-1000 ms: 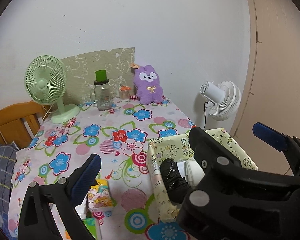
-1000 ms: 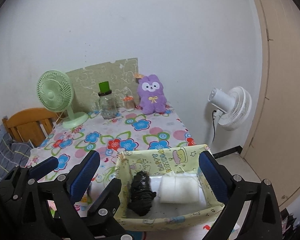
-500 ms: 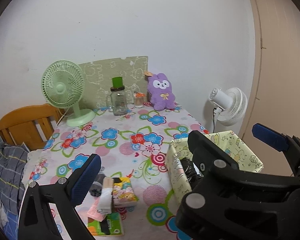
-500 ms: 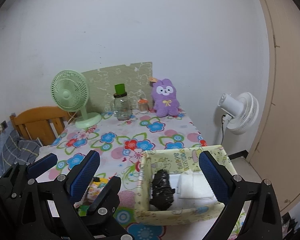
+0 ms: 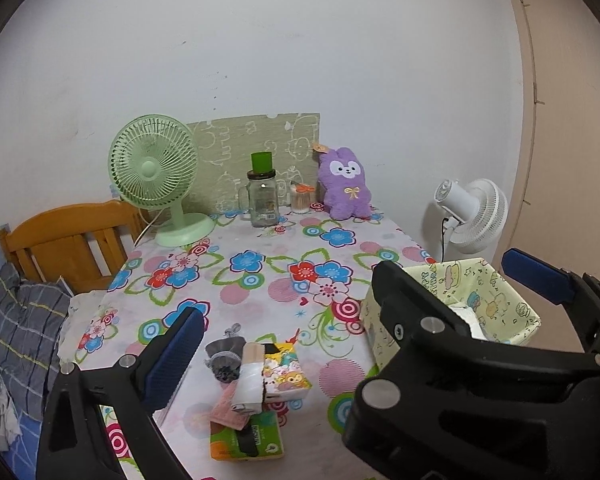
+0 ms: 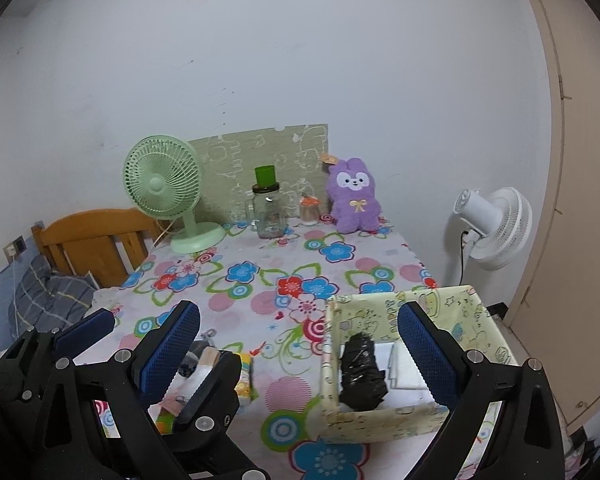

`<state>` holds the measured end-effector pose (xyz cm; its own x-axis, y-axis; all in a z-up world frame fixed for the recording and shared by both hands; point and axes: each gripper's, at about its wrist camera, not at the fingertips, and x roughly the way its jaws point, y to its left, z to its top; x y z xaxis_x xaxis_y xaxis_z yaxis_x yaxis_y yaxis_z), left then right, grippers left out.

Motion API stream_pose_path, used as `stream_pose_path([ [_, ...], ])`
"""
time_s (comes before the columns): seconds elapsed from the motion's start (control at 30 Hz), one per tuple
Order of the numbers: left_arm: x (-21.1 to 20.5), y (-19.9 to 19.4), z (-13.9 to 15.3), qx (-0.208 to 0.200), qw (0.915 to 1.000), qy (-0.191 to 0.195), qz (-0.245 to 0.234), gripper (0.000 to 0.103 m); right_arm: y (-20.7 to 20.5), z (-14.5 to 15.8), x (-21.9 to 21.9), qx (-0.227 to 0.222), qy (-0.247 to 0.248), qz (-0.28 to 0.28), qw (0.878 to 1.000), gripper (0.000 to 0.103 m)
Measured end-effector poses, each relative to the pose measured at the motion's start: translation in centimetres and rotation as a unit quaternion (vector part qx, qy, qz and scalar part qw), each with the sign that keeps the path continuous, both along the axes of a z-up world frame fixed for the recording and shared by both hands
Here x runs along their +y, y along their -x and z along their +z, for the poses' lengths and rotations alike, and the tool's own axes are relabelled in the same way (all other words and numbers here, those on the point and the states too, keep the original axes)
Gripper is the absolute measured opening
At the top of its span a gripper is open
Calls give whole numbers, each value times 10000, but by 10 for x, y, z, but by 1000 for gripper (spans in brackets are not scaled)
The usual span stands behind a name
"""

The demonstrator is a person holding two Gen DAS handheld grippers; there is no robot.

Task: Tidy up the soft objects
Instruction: 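Withdraw both tools from the box back over the remaining table items, then grasp the grey sock with the right tool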

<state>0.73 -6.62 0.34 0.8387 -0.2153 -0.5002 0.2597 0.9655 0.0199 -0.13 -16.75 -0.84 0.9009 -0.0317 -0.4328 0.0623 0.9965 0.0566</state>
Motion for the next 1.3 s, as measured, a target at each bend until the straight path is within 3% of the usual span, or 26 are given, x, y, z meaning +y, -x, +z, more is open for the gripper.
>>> stream_pose_path([
  [0.27, 20, -1, -10, 11, 10000, 61, 47, 91, -5, -11, 20, 20, 71, 58, 10000, 101],
  [0.8, 61, -24, -50, 420, 9977, -14, 527, 89, -32, -49, 59, 295, 41, 329, 9990, 95],
  [1.3, 96, -58, -94, 1032, 9899, -144, 960, 76, -80, -98, 91, 1106, -61, 677, 9915, 84],
])
